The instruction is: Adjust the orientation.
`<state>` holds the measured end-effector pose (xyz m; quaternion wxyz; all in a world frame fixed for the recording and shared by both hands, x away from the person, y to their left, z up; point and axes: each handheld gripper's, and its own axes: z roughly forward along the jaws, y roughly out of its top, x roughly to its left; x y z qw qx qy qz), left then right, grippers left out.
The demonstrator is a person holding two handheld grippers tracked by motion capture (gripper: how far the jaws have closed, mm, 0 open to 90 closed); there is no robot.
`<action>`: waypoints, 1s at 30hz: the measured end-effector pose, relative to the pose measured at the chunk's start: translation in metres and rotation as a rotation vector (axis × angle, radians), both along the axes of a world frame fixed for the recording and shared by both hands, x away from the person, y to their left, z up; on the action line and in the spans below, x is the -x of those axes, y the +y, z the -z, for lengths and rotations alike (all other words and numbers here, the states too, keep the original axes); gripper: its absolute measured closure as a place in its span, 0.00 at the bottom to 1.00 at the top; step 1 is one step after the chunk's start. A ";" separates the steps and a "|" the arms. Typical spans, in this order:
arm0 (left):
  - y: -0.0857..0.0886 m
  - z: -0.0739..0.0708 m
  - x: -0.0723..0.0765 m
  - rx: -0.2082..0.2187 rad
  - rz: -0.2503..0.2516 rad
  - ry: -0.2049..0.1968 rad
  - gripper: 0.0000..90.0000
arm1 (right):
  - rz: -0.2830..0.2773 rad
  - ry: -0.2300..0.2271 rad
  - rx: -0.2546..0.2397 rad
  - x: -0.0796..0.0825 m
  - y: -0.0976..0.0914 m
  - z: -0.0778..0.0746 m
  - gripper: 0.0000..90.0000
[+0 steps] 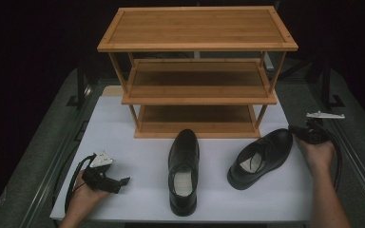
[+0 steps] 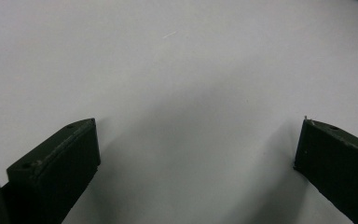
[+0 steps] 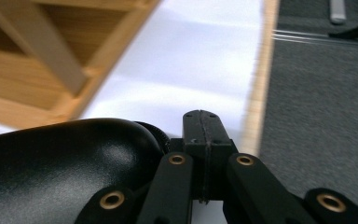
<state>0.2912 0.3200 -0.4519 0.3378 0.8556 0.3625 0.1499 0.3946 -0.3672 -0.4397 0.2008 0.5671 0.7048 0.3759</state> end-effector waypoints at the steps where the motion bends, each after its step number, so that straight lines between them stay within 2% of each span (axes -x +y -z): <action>1: 0.000 0.000 0.000 0.000 0.000 0.000 0.00 | -0.013 -0.002 -0.002 0.001 0.004 0.000 1.00; 3: 0.000 0.000 0.000 0.000 0.000 0.000 0.00 | -0.047 -0.004 0.002 0.005 0.016 0.000 1.00; 20: 0.000 0.000 0.000 -0.001 0.001 0.000 0.00 | -0.142 -0.025 0.001 0.027 0.060 0.002 1.00; 21: 0.000 0.000 0.000 -0.001 0.001 0.000 0.00 | -0.155 -0.020 0.022 0.029 0.066 0.003 1.00; 23: 0.000 0.000 0.000 -0.001 0.001 0.000 0.00 | -0.152 -0.022 0.030 0.030 0.067 0.003 1.00; 25: 0.000 0.000 0.000 -0.001 0.001 0.000 0.00 | -0.147 -0.033 0.015 0.031 0.065 0.002 1.00; 26: 0.000 0.000 0.000 -0.001 0.001 -0.001 0.00 | -0.128 -0.054 0.026 0.035 0.061 -0.002 1.00; 28: 0.000 0.000 0.000 0.000 0.001 0.000 0.00 | -0.121 -0.064 0.021 0.038 0.058 -0.005 1.00; 30: 0.000 0.000 0.000 0.000 0.001 0.000 0.00 | -0.114 -0.087 0.011 0.048 0.052 -0.012 1.00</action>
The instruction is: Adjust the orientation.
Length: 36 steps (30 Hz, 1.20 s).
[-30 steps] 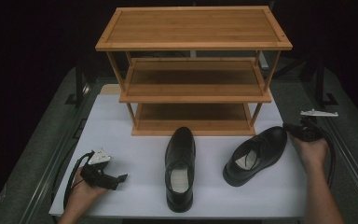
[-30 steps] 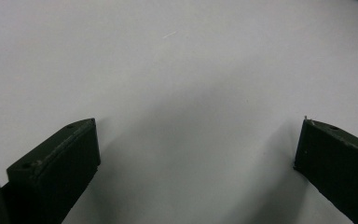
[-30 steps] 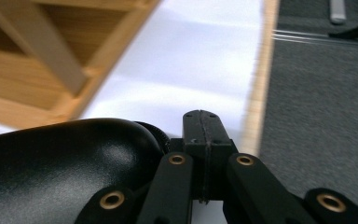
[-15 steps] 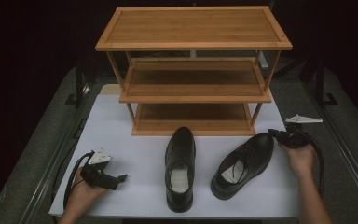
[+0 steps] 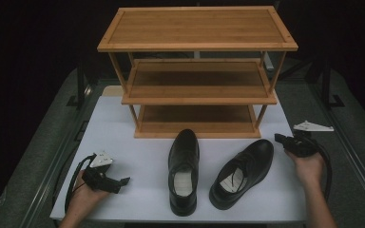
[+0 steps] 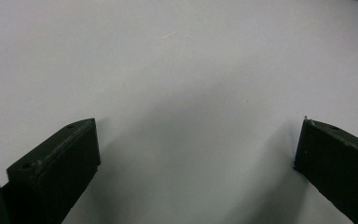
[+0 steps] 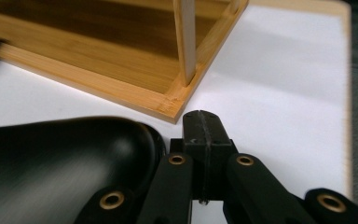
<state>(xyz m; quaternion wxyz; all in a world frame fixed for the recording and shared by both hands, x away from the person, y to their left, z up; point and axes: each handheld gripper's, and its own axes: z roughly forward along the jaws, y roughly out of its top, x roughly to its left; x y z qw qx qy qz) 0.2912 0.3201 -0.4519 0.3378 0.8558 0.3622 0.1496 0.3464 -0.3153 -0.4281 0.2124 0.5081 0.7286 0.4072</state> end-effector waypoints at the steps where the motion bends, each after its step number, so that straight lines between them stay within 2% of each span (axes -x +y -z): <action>1: 0.000 0.000 0.000 0.000 0.000 0.000 0.00 | 0.001 -0.014 -0.002 0.008 -0.003 -0.003 1.00; 6: 0.000 0.000 0.000 -0.001 0.000 0.000 0.00 | -0.026 -0.015 -0.009 0.043 -0.009 -0.007 1.00; 10: 0.000 0.000 0.000 -0.001 0.000 0.000 0.00 | -0.067 -0.009 0.014 0.073 -0.001 -0.003 1.00; 11: 0.000 0.000 0.000 -0.001 0.000 0.000 0.00 | -0.067 -0.009 0.014 0.073 -0.001 -0.003 1.00; 18: 0.000 0.000 0.000 -0.001 0.000 0.000 0.00 | -0.141 0.027 -0.004 0.100 0.018 0.010 0.99; 23: 0.000 0.000 0.000 -0.001 0.001 0.000 0.00 | -0.176 0.056 -0.016 0.100 0.026 0.018 1.00; 25: 0.000 0.000 0.000 -0.001 0.000 0.000 0.00 | -0.191 0.072 -0.003 0.098 0.032 0.021 1.00; 36: 0.000 0.000 0.000 -0.001 0.000 0.001 0.00 | -0.186 0.068 -0.006 0.094 0.035 0.023 1.00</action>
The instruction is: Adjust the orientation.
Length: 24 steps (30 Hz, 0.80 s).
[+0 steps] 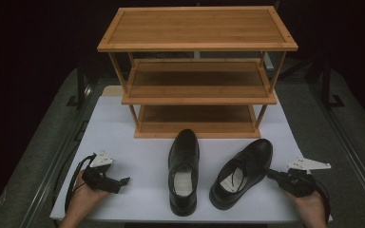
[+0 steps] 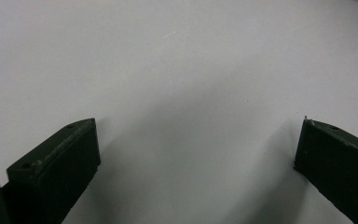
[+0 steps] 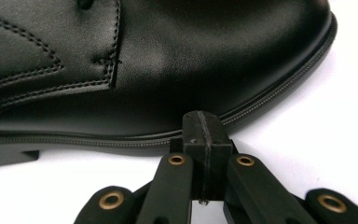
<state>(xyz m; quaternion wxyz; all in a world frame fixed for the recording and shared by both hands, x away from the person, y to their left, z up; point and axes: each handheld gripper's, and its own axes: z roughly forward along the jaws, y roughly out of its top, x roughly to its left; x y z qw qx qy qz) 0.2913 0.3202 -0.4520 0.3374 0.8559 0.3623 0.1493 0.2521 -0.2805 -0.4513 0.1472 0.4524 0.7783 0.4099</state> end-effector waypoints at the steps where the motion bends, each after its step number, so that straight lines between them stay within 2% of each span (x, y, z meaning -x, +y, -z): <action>1: 0.000 0.000 0.000 0.000 0.000 0.000 0.00 | 0.003 0.003 -0.002 -0.002 0.001 0.000 1.00; 11: 0.000 0.000 0.000 0.000 0.000 0.000 0.00 | -0.021 0.013 0.006 -0.027 0.014 -0.002 1.00; 24: 0.000 0.000 0.000 0.000 0.000 0.000 0.00 | -0.071 0.016 0.023 -0.057 0.043 -0.004 1.00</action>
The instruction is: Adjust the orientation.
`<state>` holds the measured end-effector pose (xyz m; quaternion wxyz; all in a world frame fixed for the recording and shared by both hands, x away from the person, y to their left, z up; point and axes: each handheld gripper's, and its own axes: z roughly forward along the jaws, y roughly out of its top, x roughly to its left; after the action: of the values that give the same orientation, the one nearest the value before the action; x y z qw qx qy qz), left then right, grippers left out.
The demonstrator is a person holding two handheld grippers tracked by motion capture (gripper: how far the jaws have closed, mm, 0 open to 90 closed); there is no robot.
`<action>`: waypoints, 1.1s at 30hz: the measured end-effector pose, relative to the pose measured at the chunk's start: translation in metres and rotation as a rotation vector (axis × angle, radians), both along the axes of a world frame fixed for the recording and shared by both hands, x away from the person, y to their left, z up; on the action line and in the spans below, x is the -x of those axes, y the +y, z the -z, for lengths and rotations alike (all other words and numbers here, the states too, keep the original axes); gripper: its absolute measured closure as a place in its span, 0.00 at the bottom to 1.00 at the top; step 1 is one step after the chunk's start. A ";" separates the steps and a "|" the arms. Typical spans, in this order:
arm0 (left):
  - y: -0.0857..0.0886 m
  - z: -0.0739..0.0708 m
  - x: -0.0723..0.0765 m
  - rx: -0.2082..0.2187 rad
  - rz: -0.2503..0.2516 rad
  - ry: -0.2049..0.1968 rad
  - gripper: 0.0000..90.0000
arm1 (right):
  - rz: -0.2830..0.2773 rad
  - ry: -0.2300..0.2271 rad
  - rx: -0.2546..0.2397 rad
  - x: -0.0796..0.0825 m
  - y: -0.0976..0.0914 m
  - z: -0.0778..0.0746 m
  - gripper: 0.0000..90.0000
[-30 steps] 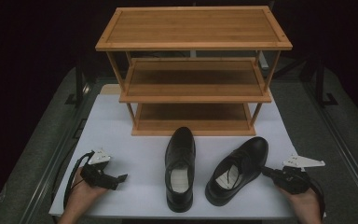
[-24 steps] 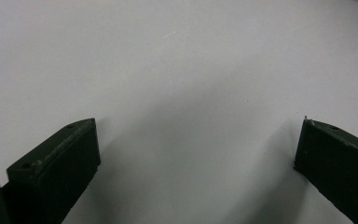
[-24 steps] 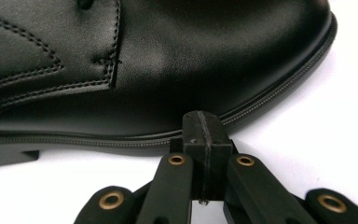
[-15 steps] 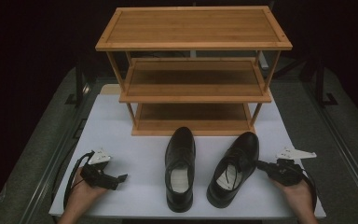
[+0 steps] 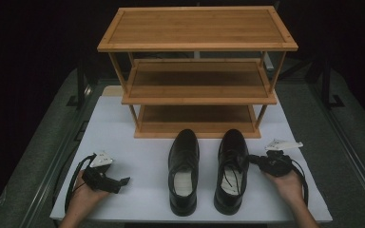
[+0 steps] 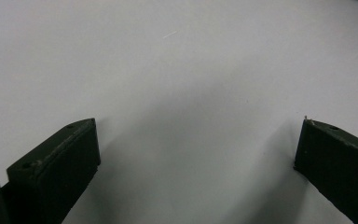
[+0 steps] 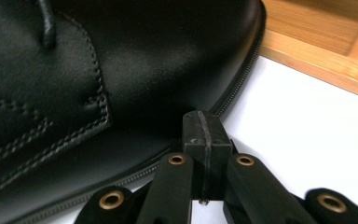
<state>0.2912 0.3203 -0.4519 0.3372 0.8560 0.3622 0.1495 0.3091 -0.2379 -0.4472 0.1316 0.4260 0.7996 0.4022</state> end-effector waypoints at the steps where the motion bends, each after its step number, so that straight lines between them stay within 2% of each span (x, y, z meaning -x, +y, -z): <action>1: 0.000 0.000 0.000 0.000 0.001 0.000 0.00 | -0.005 0.005 -0.001 -0.002 0.001 0.000 1.00; 9: 0.000 0.000 0.000 0.001 0.000 0.000 0.00 | -0.023 0.013 0.001 -0.009 0.012 -0.001 1.00; 13: 0.000 0.000 0.000 0.000 0.001 0.000 0.00 | -0.032 0.013 -0.010 -0.008 0.011 -0.001 1.00; 17: 0.000 0.000 0.000 0.000 0.000 0.000 0.00 | -0.068 0.001 -0.011 0.004 0.010 -0.006 1.00; 18: 0.000 0.000 0.000 0.000 0.000 0.000 0.00 | -0.080 -0.003 -0.022 0.013 0.010 -0.006 1.00; 26: 0.000 0.000 0.000 0.001 0.000 0.001 0.00 | -0.085 0.019 -0.011 0.038 0.009 0.001 1.00; 33: 0.000 0.000 0.000 0.000 0.001 0.001 0.00 | -0.072 0.013 -0.001 0.035 0.016 0.003 1.00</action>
<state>0.2914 0.3204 -0.4519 0.3370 0.8563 0.3620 0.1490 0.2744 -0.2215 -0.4502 0.1118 0.3998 0.8149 0.4044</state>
